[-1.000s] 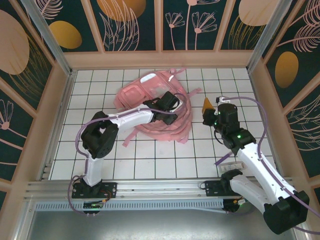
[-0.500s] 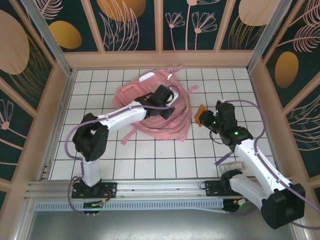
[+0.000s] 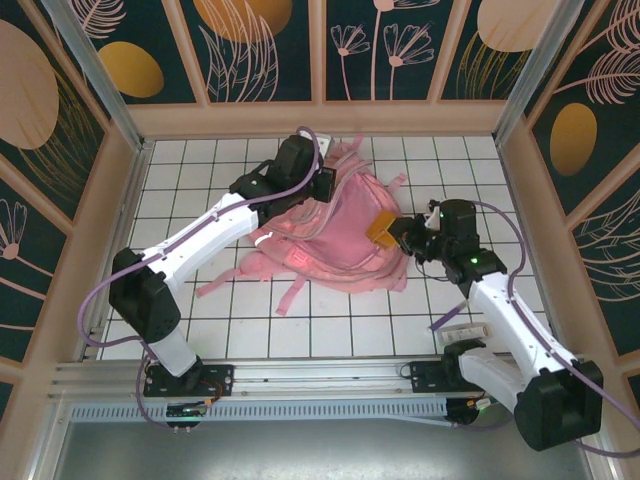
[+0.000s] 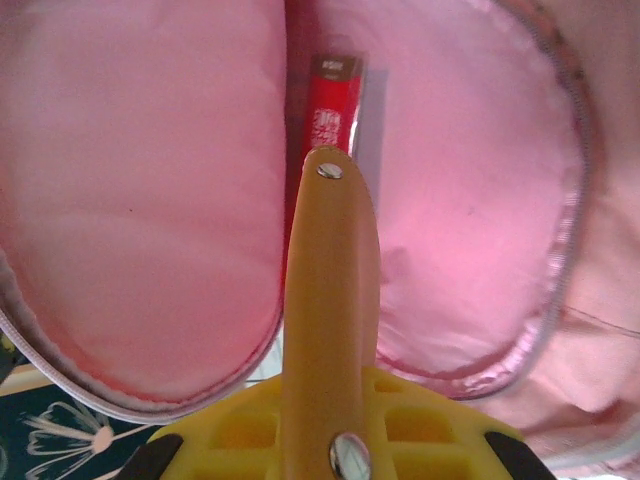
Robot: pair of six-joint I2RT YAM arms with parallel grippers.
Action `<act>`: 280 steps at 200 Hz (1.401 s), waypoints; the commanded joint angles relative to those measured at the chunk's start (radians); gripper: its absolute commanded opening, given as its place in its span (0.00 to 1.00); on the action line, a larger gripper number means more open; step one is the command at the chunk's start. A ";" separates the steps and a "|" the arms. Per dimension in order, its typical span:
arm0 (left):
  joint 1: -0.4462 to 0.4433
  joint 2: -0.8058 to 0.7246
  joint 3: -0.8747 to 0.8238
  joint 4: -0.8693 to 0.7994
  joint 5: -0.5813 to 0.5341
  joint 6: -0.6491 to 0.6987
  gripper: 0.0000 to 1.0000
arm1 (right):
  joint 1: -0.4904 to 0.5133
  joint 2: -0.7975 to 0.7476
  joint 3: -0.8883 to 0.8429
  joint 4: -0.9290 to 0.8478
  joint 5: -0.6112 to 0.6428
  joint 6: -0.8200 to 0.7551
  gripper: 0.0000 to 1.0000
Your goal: Pack the student bag
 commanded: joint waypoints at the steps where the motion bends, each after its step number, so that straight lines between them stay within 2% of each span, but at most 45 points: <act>1: 0.013 -0.054 0.071 0.088 0.014 -0.045 0.00 | -0.004 0.094 0.006 0.170 -0.120 0.062 0.00; 16: 0.014 -0.070 0.062 0.091 0.010 -0.041 0.00 | 0.002 0.168 0.028 0.217 -0.142 0.062 0.00; 35: 0.015 -0.088 0.043 0.106 0.018 -0.034 0.00 | 0.029 0.253 0.048 0.365 -0.180 0.103 0.00; 58: 0.016 -0.107 0.023 0.127 0.024 -0.034 0.00 | 0.093 0.367 0.061 0.605 -0.153 0.197 0.00; 76: 0.014 -0.117 0.006 0.149 0.020 -0.040 0.00 | 0.136 0.479 0.104 0.699 -0.083 0.251 0.00; 93: 0.015 -0.120 -0.011 0.171 0.016 -0.057 0.00 | 0.170 0.557 0.111 0.741 0.085 0.347 0.00; 101: 0.016 -0.118 -0.016 0.176 0.015 -0.073 0.00 | 0.202 0.585 0.098 0.770 0.228 0.405 0.00; 115: 0.015 -0.113 -0.018 0.183 0.018 -0.114 0.00 | 0.255 0.632 0.107 0.800 0.399 0.474 0.00; 143: 0.015 -0.115 -0.032 0.207 0.047 -0.189 0.00 | 0.351 0.764 0.224 0.771 0.669 0.562 0.00; 167: 0.016 -0.114 -0.043 0.217 0.041 -0.232 0.00 | 0.426 0.871 0.326 0.741 0.878 0.648 0.14; 179: 0.020 -0.112 -0.044 0.220 0.029 -0.250 0.00 | 0.446 0.918 0.377 0.711 0.936 0.678 0.23; 188: 0.023 -0.115 -0.049 0.228 0.022 -0.263 0.00 | 0.452 0.946 0.403 0.710 0.929 0.696 0.30; 206: 0.034 -0.117 -0.053 0.240 0.025 -0.273 0.00 | 0.459 0.956 0.429 0.686 0.826 0.661 0.55; 212: 0.039 -0.117 -0.052 0.240 0.024 -0.271 0.00 | 0.460 0.940 0.426 0.655 0.783 0.649 0.60; 244: 0.062 -0.131 -0.088 0.253 0.017 -0.264 0.00 | 0.451 0.803 0.342 0.527 0.522 0.464 0.65; 268: 0.076 -0.140 -0.121 0.267 0.017 -0.267 0.00 | 0.408 0.733 0.276 0.522 0.248 0.301 0.64; 280: 0.078 -0.141 -0.125 0.265 0.019 -0.267 0.00 | 0.382 0.703 0.272 0.420 0.189 0.196 0.63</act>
